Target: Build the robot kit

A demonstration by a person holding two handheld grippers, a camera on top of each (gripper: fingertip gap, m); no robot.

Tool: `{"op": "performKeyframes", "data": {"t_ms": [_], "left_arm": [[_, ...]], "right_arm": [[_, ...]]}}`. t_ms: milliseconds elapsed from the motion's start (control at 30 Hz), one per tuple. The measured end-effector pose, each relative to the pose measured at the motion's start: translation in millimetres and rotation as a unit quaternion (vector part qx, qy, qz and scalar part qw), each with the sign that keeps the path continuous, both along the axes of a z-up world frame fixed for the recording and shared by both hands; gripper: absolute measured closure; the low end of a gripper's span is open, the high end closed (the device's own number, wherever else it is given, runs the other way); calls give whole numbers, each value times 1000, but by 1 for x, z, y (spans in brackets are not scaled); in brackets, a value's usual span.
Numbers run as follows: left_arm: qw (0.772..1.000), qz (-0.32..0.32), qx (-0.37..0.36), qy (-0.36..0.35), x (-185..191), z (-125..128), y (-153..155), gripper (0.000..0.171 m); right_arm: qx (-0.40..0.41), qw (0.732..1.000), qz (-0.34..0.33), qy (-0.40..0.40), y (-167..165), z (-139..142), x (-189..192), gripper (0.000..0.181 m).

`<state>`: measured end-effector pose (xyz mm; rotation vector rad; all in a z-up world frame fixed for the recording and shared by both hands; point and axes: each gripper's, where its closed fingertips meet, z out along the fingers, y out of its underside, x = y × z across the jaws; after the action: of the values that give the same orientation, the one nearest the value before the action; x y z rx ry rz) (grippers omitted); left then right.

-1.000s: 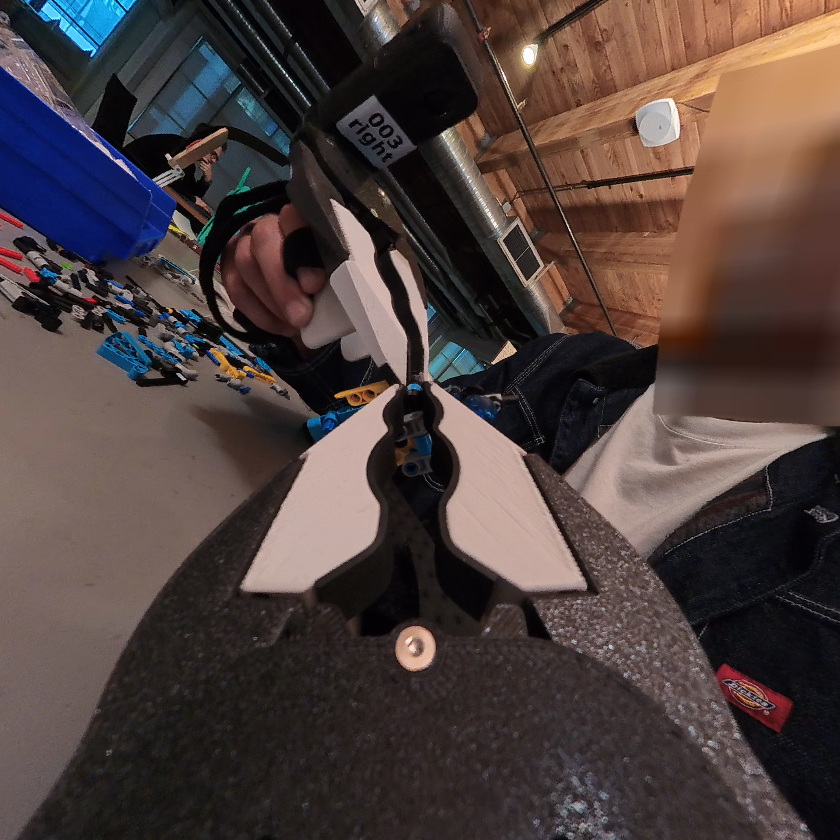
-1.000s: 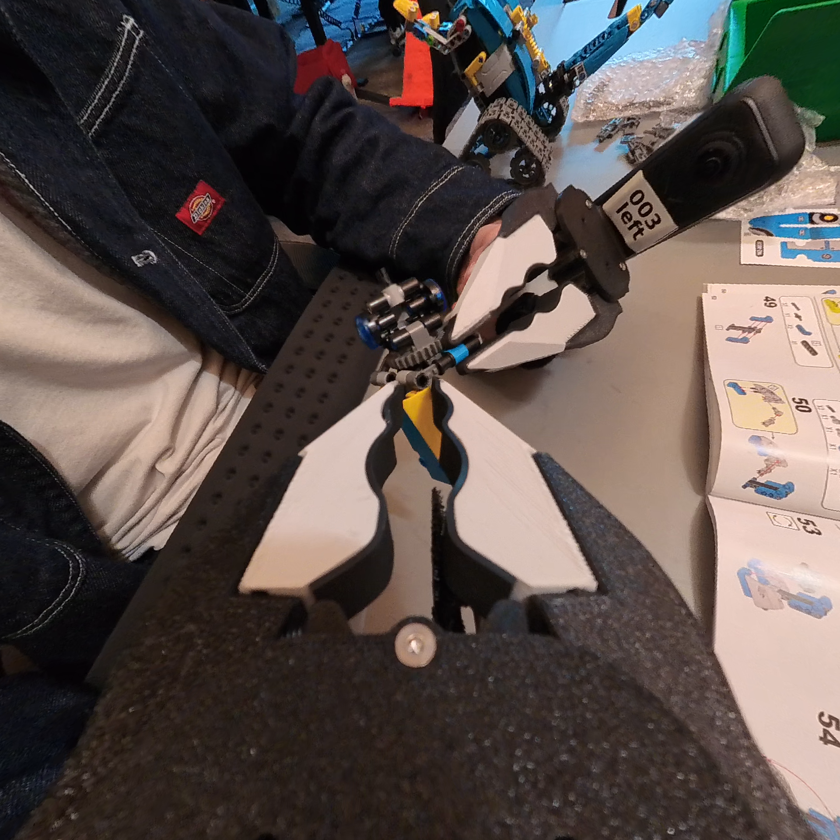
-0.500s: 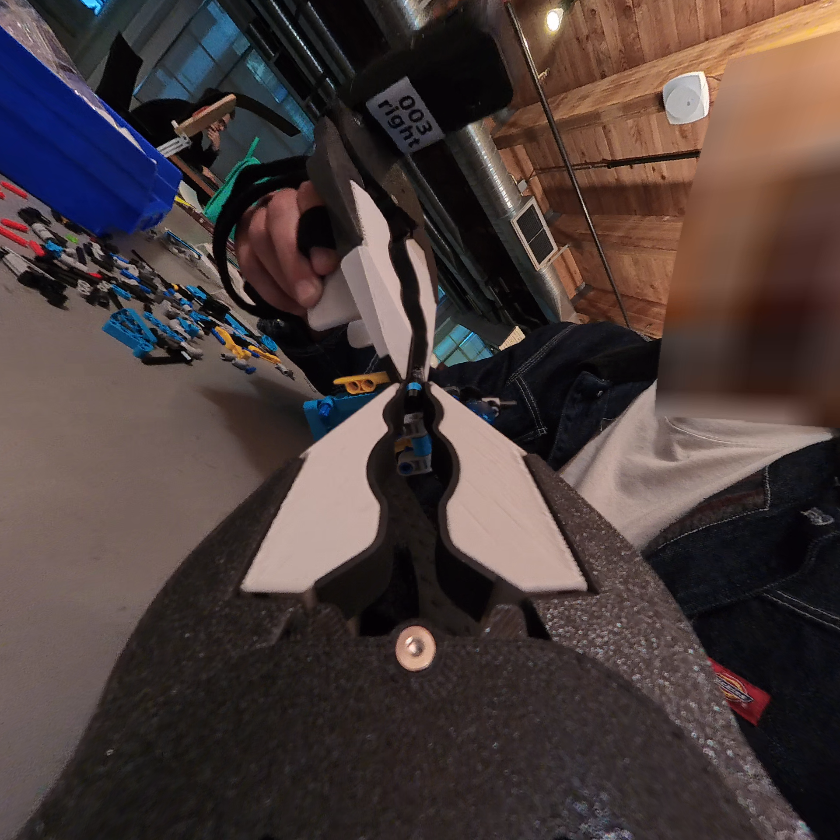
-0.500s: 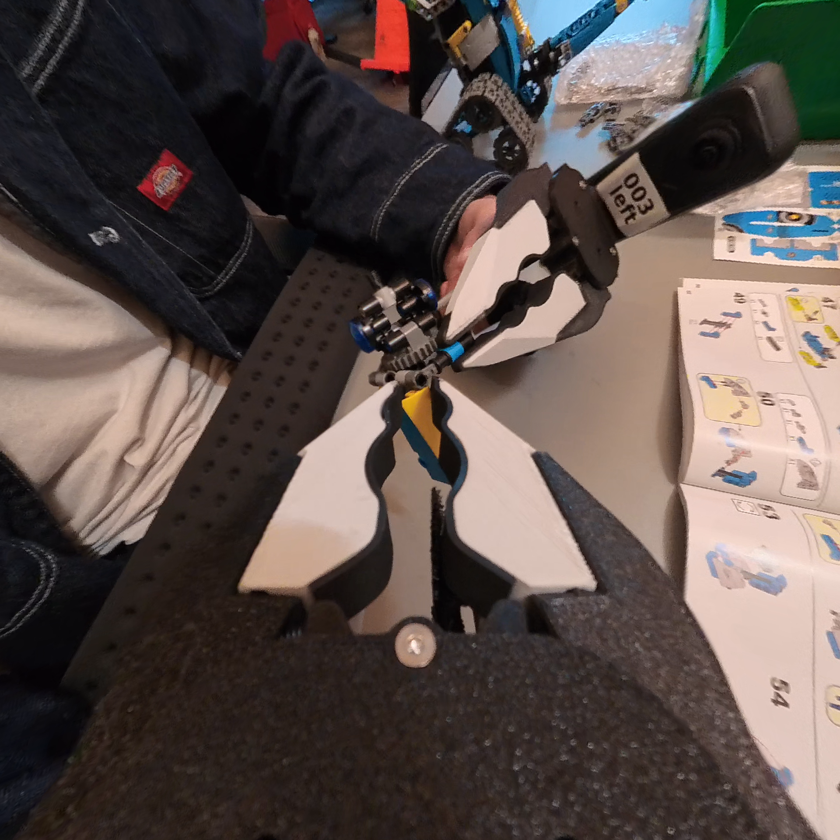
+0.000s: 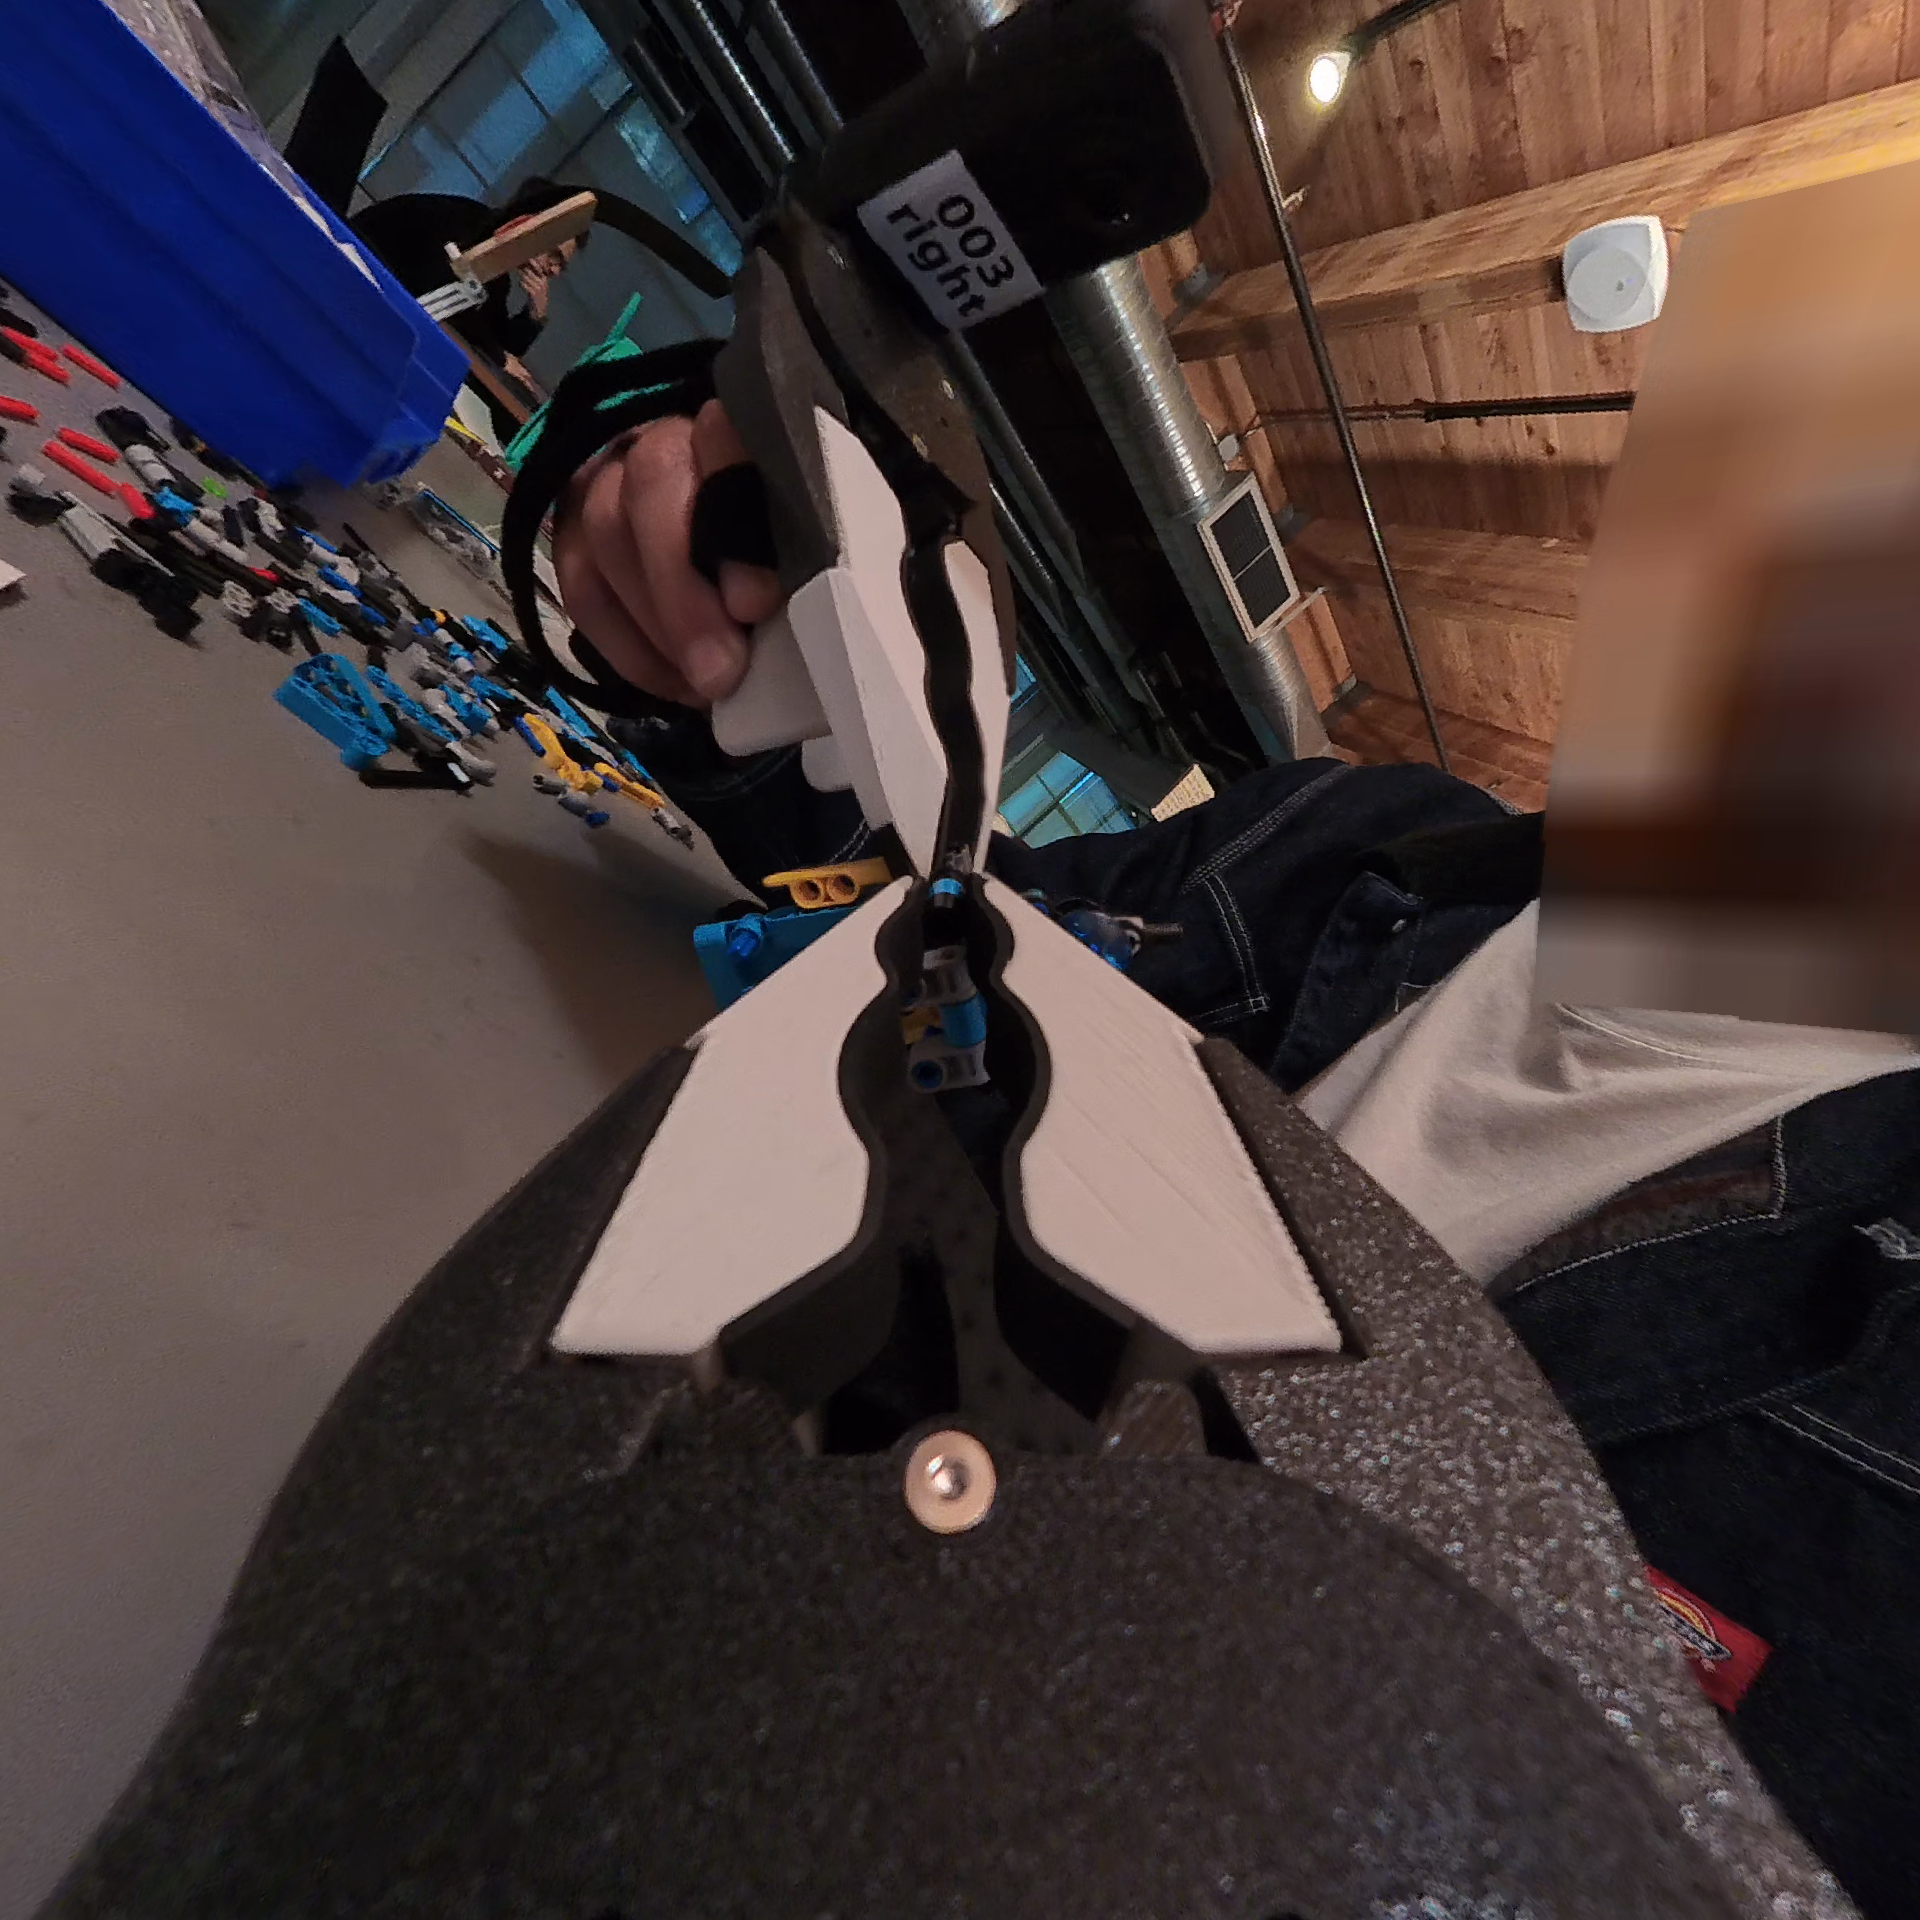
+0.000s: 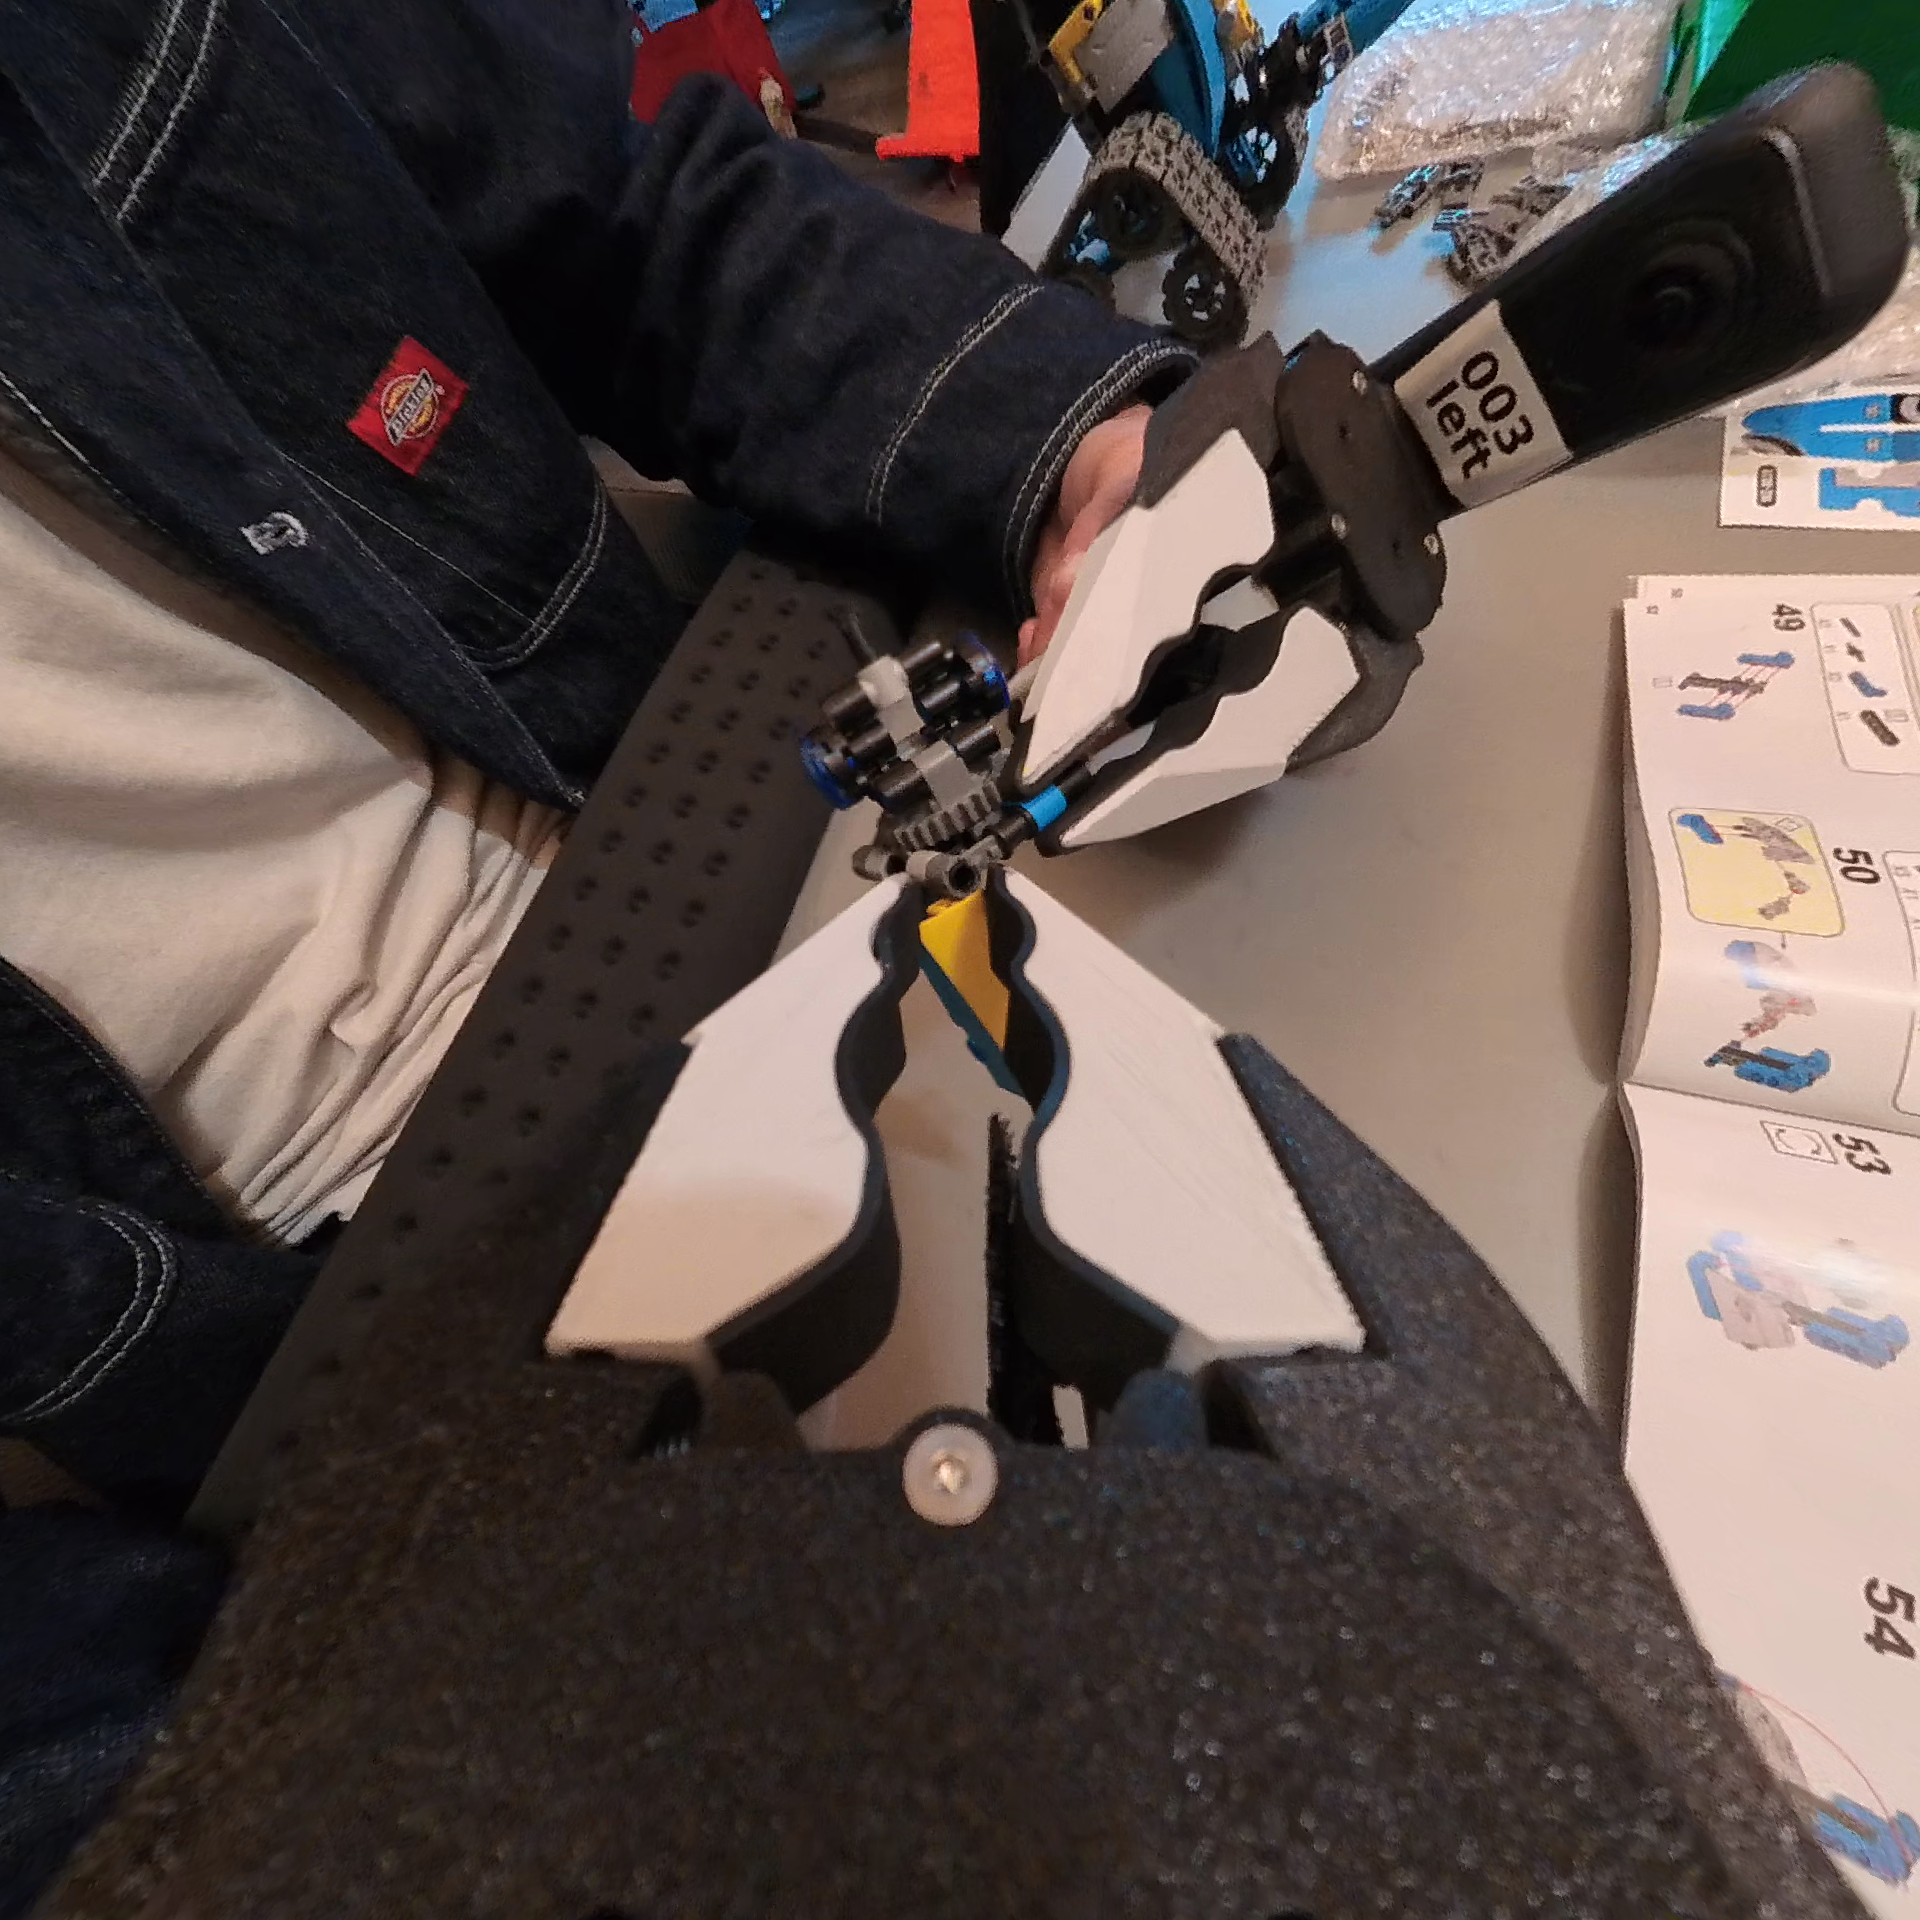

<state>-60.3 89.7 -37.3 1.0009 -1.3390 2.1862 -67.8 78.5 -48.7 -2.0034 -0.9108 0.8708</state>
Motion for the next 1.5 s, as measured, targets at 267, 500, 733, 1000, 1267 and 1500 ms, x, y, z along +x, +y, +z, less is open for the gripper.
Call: {"op": "performKeyframes", "data": {"t_ms": [267, 500, 733, 1000, 1267, 1500], "left_arm": [[999, -34, -28, -6, -8, 7, -3, 166], [1000, -21, 12, -11, -6, 2, -1, 166], [997, -74, 12, -14, -17, 1, -13, 165], [997, -72, 21, -20, -19, 4, -9, 165], [995, -42, 83, -29, -16, -3, -3, 165], [975, -4, 222, 13, -1, -49, 0, 165]], "right_arm": [[45, 999, 13, -26, -3, 6, -6, 168], [52, 998, -17, -43, 6, -1, 1, 155], [105, 993, 9, -59, 5, -8, -14, 138], [170, 980, -1, -105, 12, -6, -17, 140], [135, 987, -9, -87, 16, -17, -15, 147], [13, 997, 2, -81, 11, -64, -6, 160]]}}
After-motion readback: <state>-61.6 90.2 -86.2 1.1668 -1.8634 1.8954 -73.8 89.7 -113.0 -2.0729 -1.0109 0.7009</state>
